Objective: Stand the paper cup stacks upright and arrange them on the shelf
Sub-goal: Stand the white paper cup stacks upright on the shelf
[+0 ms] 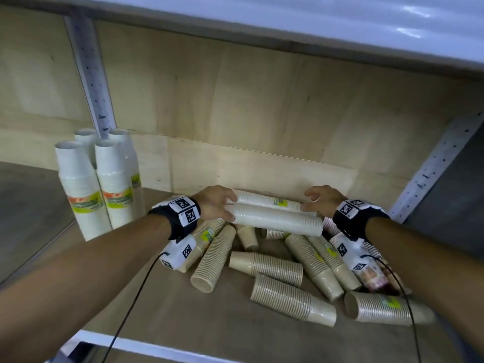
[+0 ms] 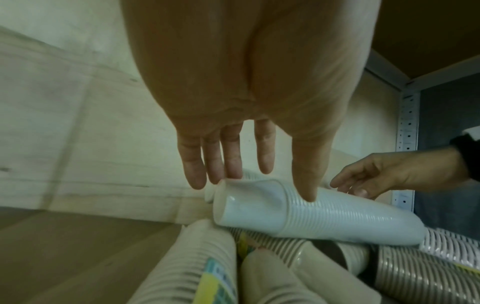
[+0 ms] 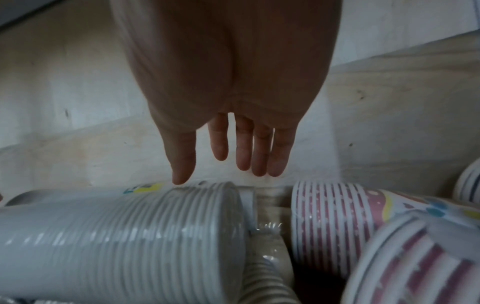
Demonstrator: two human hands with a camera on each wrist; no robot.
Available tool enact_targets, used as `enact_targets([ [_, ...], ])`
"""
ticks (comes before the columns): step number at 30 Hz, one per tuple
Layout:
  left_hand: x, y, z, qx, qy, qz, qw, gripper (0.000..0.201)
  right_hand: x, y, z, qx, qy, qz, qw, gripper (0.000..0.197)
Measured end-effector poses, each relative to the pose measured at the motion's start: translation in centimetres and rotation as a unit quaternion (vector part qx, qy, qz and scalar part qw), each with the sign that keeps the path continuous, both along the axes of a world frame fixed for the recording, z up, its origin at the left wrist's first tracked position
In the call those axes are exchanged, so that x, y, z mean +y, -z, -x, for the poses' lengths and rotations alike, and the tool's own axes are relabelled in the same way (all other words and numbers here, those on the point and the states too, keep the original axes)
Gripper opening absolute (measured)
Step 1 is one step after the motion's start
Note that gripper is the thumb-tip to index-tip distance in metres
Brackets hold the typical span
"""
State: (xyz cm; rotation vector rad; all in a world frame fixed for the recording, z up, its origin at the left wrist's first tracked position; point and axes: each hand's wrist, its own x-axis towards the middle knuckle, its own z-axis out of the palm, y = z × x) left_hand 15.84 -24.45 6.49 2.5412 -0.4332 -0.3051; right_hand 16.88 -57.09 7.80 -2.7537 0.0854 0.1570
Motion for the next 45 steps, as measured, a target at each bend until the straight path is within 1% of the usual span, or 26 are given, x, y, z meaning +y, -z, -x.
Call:
enact_targets([
  [5,0.2,1.1,-0.5,-0.006,0.003,-0.009,1.000,0.061,-0.4,0.7,-1.5,0.042,-0.018,-0.006,0.999,0.068],
  [7,0.2,1.3,-0.7,-0.007,0.002,-0.014,1.000,0.061,-0.3,0.9,-2.1,0.049,-0.023,-0.004,0.999,0.064],
  [10,0.2,1.5,-1.1,-0.007,0.009,-0.025,1.000,0.060,-0.2,1.3,-2.6,0.076,-0.039,0.002,0.996,0.051],
  [13,0.3,2.0,-1.1,-0.009,0.013,-0.035,0.999,0.059,-0.3,1.6,-2.8,0.090,-0.051,0.006,0.995,0.051],
  [17,0.4,2.0,-1.1,-0.017,0.007,-0.022,1.000,0.058,-0.5,1.8,-2.9,0.085,-0.052,0.000,0.995,0.055],
  [20,0.5,1.5,-1.0,-0.016,0.011,-0.014,1.000,0.057,-0.5,1.5,-2.5,0.072,-0.059,0.010,0.996,0.043],
  [22,0.6,1.1,-0.8,-0.014,0.009,-0.009,1.000,0.057,-0.6,1.2,-2.1,0.066,-0.059,0.011,0.996,0.041],
  [27,0.7,-0.7,-0.1,-0.041,0.006,-0.024,0.999,0.057,-1.3,-0.6,-1.3,0.037,-0.041,0.013,0.998,0.057],
  [30,0.5,-2.4,0.6,-0.065,0.009,-0.028,0.997,0.057,-1.4,-2.3,-0.4,0.018,-0.039,0.017,0.999,0.054],
  [32,0.2,-3.8,1.2,-0.079,0.012,-0.007,0.997,0.055,-1.5,-3.5,0.3,-0.007,-0.033,0.018,0.999,0.051],
  [35,-0.4,-6.3,2.0,-0.096,0.015,0.054,0.994,0.048,-1.5,-5.1,1.4,-0.052,-0.026,0.033,0.998,0.050],
  [37,-0.9,-7.8,2.4,-0.094,0.017,0.106,0.990,0.046,-1.3,-6.3,2.1,-0.084,-0.015,0.015,0.996,0.048],
  [40,-1.4,-9.7,3.1,-0.074,0.011,0.200,0.977,0.040,-0.4,-8.0,3.0,-0.133,-0.007,-0.039,0.990,0.041],
  [42,-1.6,-10.8,3.7,-0.074,0.010,0.239,0.968,0.037,0.6,-9.0,3.5,-0.167,-0.010,-0.061,0.984,0.037],
  [45,-1.1,-12.4,4.5,-0.085,0.003,0.274,0.958,0.034,2.6,-10.8,4.3,-0.216,-0.018,-0.056,0.975,0.033],
])
